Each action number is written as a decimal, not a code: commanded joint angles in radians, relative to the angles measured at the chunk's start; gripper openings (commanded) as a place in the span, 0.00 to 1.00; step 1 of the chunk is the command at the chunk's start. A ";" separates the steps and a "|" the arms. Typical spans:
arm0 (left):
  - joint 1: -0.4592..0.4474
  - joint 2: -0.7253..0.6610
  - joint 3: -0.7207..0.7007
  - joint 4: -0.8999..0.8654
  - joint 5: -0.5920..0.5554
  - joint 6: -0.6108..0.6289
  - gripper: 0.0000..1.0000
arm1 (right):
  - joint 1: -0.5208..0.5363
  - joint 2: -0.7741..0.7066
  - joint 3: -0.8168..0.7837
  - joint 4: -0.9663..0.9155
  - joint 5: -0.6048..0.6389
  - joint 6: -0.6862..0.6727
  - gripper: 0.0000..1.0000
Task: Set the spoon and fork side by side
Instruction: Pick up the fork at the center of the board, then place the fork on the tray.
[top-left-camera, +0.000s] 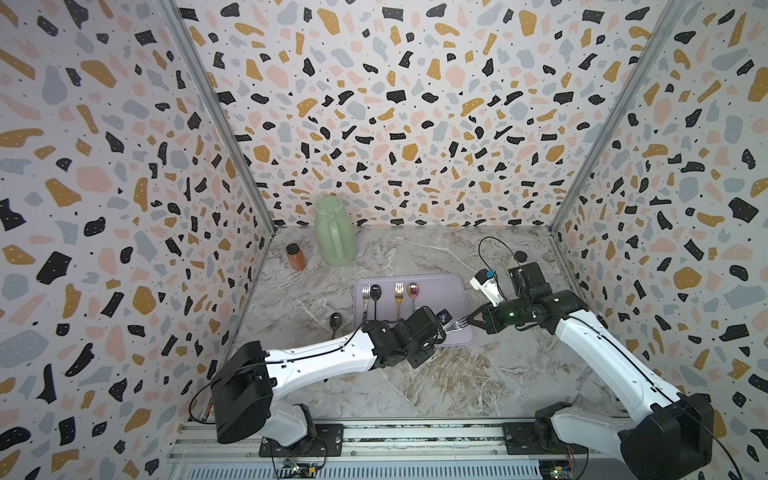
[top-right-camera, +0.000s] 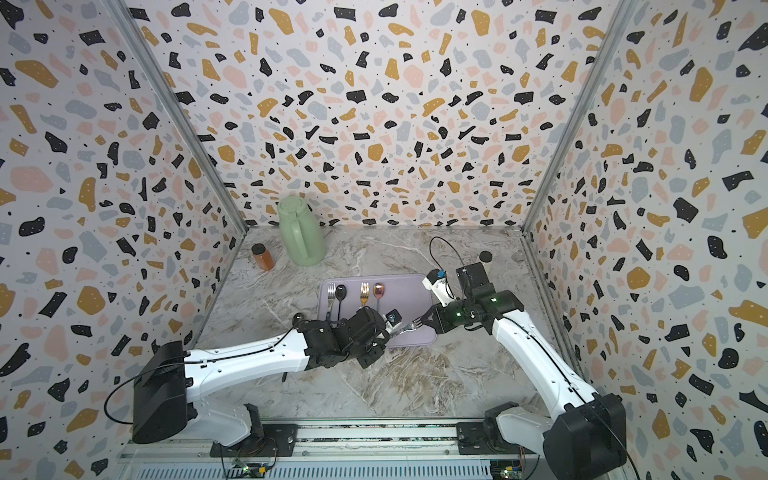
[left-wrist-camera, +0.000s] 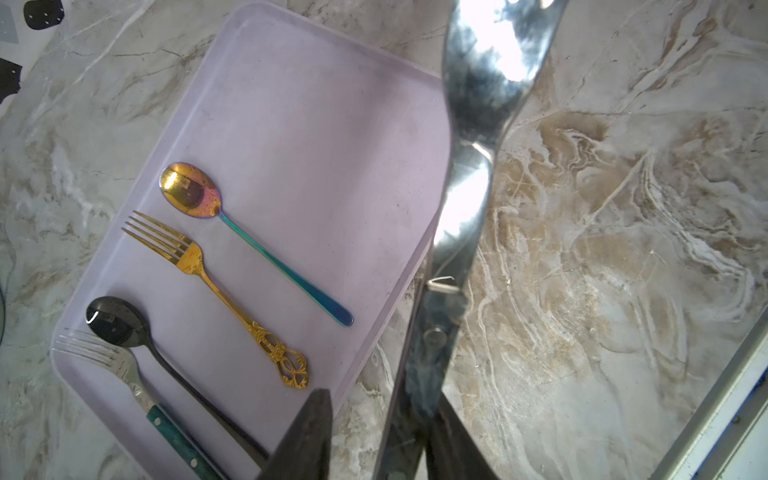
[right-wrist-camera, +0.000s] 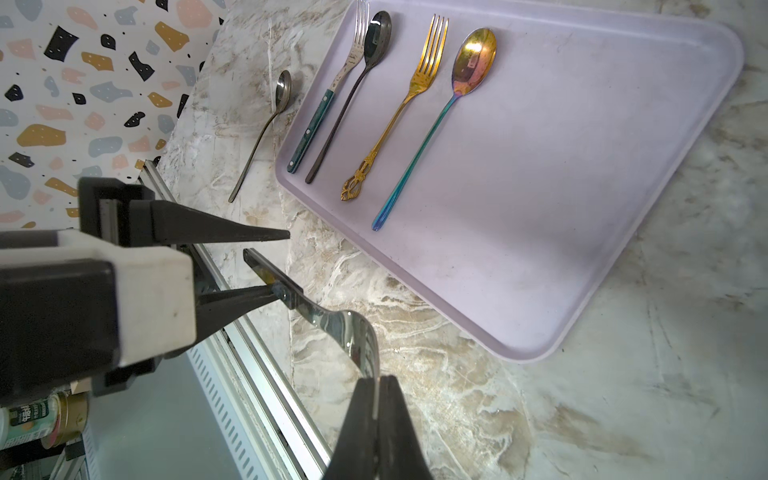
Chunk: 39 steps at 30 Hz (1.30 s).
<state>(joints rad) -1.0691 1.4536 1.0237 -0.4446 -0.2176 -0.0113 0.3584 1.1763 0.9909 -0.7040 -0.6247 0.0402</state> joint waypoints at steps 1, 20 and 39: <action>0.005 0.023 0.027 0.021 -0.001 0.026 0.16 | 0.004 -0.038 0.046 -0.040 -0.033 -0.003 0.00; 0.072 0.298 0.261 -0.007 0.017 -0.579 0.00 | -0.031 -0.071 0.112 -0.162 0.555 0.302 0.63; 0.167 0.700 0.679 -0.287 0.007 -0.918 0.00 | -0.032 -0.023 0.122 -0.191 0.504 0.485 0.65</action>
<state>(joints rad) -0.8986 2.1494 1.6821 -0.6949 -0.2165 -0.8894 0.3275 1.1477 1.0832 -0.8635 -0.1223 0.4808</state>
